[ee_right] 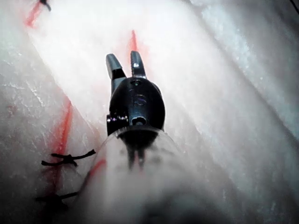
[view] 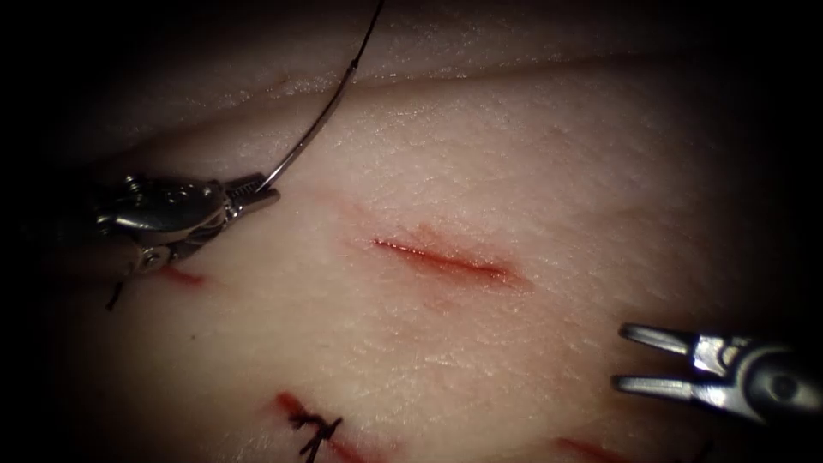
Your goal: Wound Closure
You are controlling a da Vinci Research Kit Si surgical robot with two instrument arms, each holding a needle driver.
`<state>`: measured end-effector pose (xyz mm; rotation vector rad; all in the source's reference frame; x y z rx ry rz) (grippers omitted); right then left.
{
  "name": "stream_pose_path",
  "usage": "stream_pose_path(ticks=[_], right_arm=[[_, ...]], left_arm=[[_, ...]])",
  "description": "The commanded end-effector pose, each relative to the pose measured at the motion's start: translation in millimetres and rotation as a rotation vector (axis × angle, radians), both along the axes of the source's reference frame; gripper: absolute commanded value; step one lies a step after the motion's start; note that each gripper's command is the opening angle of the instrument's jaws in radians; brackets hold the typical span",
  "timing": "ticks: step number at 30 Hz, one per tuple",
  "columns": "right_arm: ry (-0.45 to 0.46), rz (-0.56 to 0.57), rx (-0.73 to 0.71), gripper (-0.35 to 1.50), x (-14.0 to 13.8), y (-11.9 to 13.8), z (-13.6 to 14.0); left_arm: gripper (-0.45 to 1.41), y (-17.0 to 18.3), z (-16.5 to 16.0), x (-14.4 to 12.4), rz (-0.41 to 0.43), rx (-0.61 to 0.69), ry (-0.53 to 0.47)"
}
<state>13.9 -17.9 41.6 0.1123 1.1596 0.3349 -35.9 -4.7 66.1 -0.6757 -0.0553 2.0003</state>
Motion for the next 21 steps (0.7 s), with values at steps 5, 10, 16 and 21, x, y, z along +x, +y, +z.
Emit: stream_pose_path(ticks=[5, 10, 16, 21], right_arm=[[-0.022, 0.191, 0.072, 0.55, 1.4, 1.0, -0.2], [-0.073, 0.297, 0.115, 0.64, 2.5, 2.1, -0.5], [-0.011, 0.473, 0.277, 1.07, 5.5, 3.6, -0.2], [0.066, 0.548, 0.367, 1.06, 8.3, 5.0, -0.3]], left_arm=[[-0.45, -0.3, -2.9, -1.7, -0.016, -0.078, -0.052], [-0.45, -2.1, -6.9, -4.1, -0.020, -0.140, -0.098], [-0.45, -4.1, -9.9, -8.3, -0.019, -0.196, -0.155], [-0.45, -4.9, -10.7, -10.7, -0.029, -0.247, -0.178]])
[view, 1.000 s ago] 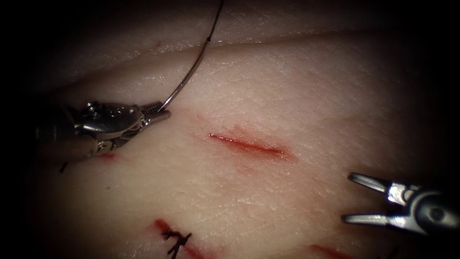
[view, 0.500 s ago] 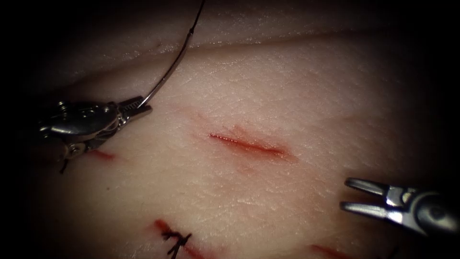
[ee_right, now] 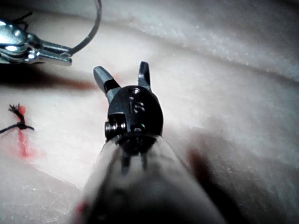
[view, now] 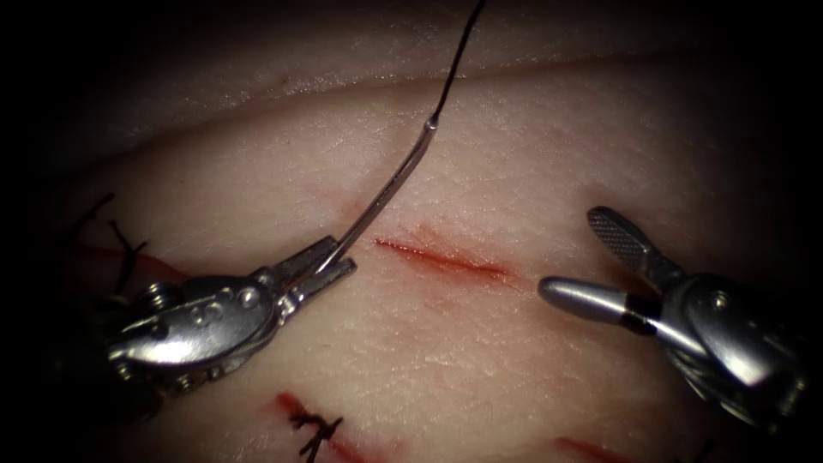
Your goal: Wound Closure
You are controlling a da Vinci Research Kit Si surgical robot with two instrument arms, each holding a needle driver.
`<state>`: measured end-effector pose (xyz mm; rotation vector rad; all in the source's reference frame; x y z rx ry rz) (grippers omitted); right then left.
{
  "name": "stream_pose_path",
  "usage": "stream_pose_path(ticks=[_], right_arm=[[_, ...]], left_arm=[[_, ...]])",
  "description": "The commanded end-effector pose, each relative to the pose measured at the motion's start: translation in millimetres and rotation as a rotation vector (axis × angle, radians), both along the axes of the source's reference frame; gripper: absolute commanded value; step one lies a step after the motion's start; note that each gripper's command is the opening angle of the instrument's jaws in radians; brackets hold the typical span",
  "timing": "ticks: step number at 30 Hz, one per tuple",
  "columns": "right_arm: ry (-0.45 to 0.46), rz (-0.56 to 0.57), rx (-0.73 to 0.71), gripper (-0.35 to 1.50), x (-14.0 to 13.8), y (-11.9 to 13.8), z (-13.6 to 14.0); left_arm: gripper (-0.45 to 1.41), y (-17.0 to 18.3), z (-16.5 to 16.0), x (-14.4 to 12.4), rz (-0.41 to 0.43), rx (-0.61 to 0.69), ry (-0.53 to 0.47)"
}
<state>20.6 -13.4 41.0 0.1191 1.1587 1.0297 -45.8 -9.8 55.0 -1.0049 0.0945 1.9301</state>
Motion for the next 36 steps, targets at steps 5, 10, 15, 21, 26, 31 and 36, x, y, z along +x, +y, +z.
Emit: stream_pose_path(ticks=[5, 10, 15, 21, 26, 31, 36], right_arm=[[0.067, 0.088, 0.056, 1.06, 3.9, 1.1, -0.1], [0.082, 0.127, 0.078, 1.04, 5.9, 1.4, -0.2], [0.082, 0.134, 0.078, 1.01, 7.5, 1.8, 0.0], [0.073, 0.142, 0.079, 0.94, 8.9, 2.3, 0.5], [0.083, 0.126, 0.079, 0.86, 9.7, 2.3, 0.7], [0.087, 0.122, 0.080, 0.64, 10.1, 2.5, 0.7], [0.103, 0.140, 0.065, -0.05, 10.0, 2.6, 0.7]], left_arm=[[-0.45, 0.2, 0.1, -1.3, -0.024, -0.049, -0.019], [-0.45, 0.1, -0.2, -1.5, -0.033, -0.107, -0.026], [-0.45, -0.1, -0.6, -1.9, -0.038, -0.119, -0.026], [-0.45, -0.3, -1.8, -2.2, -0.044, -0.155, -0.031], [-0.45, -0.3, -2.2, -2.4, -0.042, -0.178, -0.045], [-0.45, -0.4, -2.3, -2.4, -0.040, -0.178, -0.047], [-0.45, -0.5, -2.3, -2.5, -0.039, -0.179, -0.049]])
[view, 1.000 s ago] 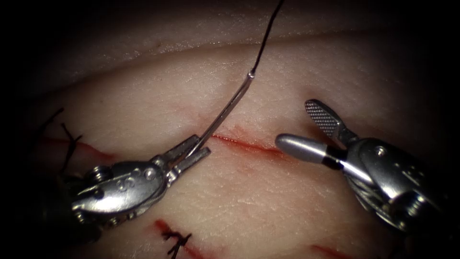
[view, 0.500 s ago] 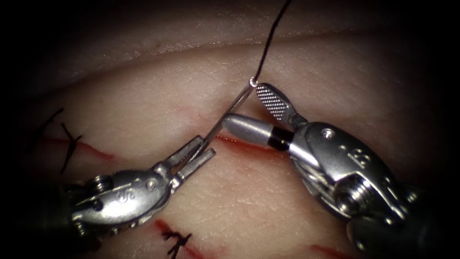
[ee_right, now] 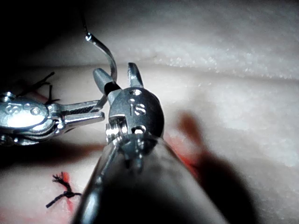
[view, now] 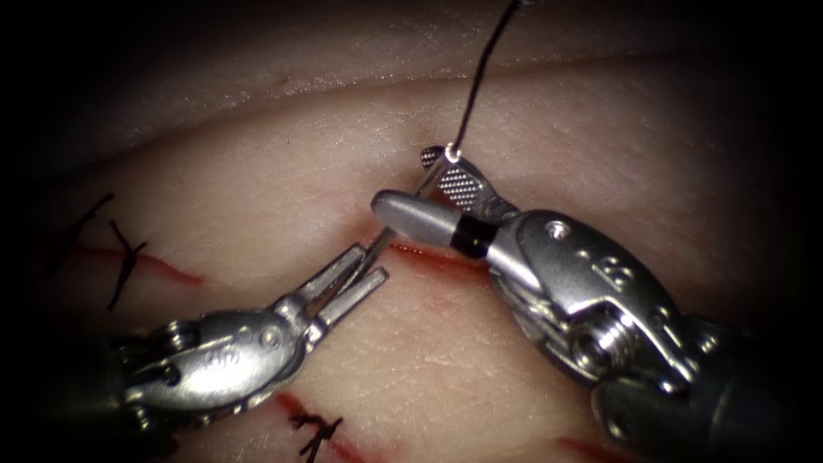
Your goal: Wound Closure
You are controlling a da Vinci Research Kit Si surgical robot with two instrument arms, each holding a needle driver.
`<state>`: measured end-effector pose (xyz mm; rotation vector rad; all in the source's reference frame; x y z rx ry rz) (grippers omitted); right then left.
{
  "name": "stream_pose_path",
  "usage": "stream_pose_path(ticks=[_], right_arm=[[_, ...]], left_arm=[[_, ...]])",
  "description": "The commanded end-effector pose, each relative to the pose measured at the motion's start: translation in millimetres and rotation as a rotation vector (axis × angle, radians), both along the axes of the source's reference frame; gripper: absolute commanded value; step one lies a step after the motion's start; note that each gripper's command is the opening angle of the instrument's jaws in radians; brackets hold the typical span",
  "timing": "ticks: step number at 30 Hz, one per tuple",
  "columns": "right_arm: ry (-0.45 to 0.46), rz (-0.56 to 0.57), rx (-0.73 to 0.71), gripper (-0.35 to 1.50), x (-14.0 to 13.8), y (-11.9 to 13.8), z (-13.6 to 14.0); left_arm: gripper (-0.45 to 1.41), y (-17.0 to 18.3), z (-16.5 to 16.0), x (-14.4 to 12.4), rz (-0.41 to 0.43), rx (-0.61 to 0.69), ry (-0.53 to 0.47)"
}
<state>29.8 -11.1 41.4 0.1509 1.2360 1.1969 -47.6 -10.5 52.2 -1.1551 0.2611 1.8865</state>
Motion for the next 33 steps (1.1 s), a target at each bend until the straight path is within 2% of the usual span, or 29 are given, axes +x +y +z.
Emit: stream_pose_path(ticks=[1, 2, 7, 9, 10, 12, 13, 16, 20, 21, 22, 23, 25, 29, 32, 33], right_arm=[[0.002, 0.002, -0.013, -0.25, 0.8, 0.3, 0.3], [0.001, 0.007, -0.029, -0.35, 0.8, 0.4, 0.3], [-0.004, 0.010, -0.057, -0.35, 0.4, 0.6, 0.7], [-0.004, 0.007, -0.063, -0.35, 0.1, 0.6, 0.8], [-0.003, 0.002, -0.060, -0.35, -0.3, 0.7, 0.8], [-0.033, -0.045, -0.071, -0.35, -1.3, 1.0, 0.8], [-0.046, -0.066, -0.082, -0.35, -1.7, 1.1, 0.8], [-0.089, -0.149, -0.112, -0.35, -3.4, 1.6, 1.1], [-0.126, -0.218, -0.159, -0.35, -5.4, 2.3, 1.4], [-0.142, -0.252, -0.182, -0.35, -6.3, 2.9, 1.6], [-0.164, -0.293, -0.207, -0.35, -7.0, 3.5, 1.9], [-0.219, -0.377, -0.282, -0.35, -7.4, 4.1, 2.2], [-0.256, -0.431, -0.322, -0.35, -7.6, 4.5, 2.3], [-0.271, -0.474, -0.377, -0.35, -7.8, 5.4, 2.2], [-0.261, -0.499, -0.421, -0.35, -7.9, 5.9, 2.0], [-0.264, -0.517, -0.462, -0.35, -7.8, 6.0, 2.1]], left_arm=[[-0.45, 0.2, 0.4, -0.7, 0.001, -0.001, -0.003], [-0.45, 0.2, 0.4, -0.8, 0.001, -0.001, -0.003], [-0.43, 0.0, 0.2, -0.9, 0.005, -0.002, -0.008], [0.24, 0.0, 0.1, -0.9, 0.022, -0.007, -0.020], [0.76, 0.2, 0.1, -0.8, 0.033, -0.004, -0.040], [1.23, 0.6, 0.0, -0.8, 0.049, -0.005, -0.061], [1.30, 0.7, -0.1, -0.8, 0.057, -0.008, -0.072], [1.36, 0.3, -0.4, -0.8, 0.090, -0.014, -0.106], [1.35, 0.1, -0.6, -0.9, 0.109, -0.013, -0.120], [1.26, -0.1, -0.4, -1.1, 0.121, -0.007, -0.120], [1.26, -0.4, -0.1, -1.3, 0.135, 0.001, -0.115], [1.24, -0.7, 0.2, -1.6, 0.155, 0.017, -0.105], [1.24, -1.1, 0.7, -2.0, 0.185, 0.043, -0.089], [1.18, -1.8, 2.0, -3.0, 0.231, 0.073, -0.069], [0.98, -2.3, 3.1, -3.8, 0.274, 0.094, -0.055], [0.73, -2.4, 3.8, -4.1, 0.293, 0.101, -0.049]])
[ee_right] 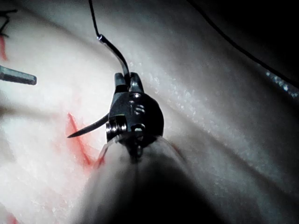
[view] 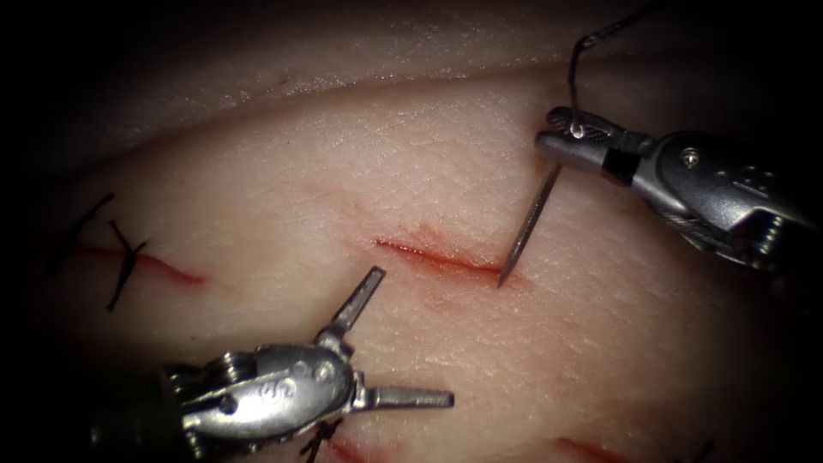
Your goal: Wound Closure
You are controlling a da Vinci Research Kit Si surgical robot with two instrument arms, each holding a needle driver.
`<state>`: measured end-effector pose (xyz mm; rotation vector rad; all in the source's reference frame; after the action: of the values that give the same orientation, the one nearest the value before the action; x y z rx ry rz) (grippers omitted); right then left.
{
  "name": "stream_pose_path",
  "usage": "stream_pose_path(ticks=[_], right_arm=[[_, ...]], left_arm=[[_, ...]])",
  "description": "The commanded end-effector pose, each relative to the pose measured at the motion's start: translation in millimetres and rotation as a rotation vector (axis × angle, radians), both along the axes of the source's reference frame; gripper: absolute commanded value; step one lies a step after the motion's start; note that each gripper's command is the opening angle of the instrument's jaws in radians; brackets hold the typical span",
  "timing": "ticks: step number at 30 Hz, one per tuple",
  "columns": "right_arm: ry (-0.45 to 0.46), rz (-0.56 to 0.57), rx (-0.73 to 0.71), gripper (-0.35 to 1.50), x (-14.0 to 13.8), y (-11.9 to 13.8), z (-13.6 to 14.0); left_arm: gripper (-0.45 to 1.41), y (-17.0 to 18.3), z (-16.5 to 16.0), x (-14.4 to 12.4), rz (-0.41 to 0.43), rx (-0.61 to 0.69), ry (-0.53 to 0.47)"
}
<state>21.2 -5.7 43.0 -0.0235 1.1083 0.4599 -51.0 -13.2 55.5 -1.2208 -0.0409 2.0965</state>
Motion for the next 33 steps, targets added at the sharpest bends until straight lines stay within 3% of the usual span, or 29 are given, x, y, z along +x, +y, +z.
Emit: stream_pose_path(ticks=[1, 6, 9, 19, 24, 33], right_arm=[[0.008, -0.012, -0.030, -0.35, 0.9, 0.6, 0.6], [0.030, -0.079, -0.156, -0.35, 1.9, 0.7, 1.3], [0.041, -0.096, -0.202, -0.35, 2.7, 0.8, 1.9], [0.054, -0.137, -0.326, -0.35, 5.6, 1.1, 4.0], [0.045, -0.156, -0.391, -0.35, 6.2, 0.9, 6.6], [0.031, -0.159, -0.412, -0.35, 6.0, 0.1, 8.5]], left_arm=[[0.64, 0.3, 0.8, -0.8, 0.005, 0.000, 0.002], [0.32, 1.5, 3.5, -0.6, 0.061, -0.005, -0.020], [0.19, 1.8, 5.1, -0.5, 0.073, 0.008, 0.037], [0.14, 0.5, 11.3, 0.2, 0.133, 0.022, 0.191], [0.15, 0.1, 11.1, 0.3, 0.138, 0.027, 0.197], [0.15, -1.2, 11.2, 0.3, 0.144, 0.026, 0.207]])
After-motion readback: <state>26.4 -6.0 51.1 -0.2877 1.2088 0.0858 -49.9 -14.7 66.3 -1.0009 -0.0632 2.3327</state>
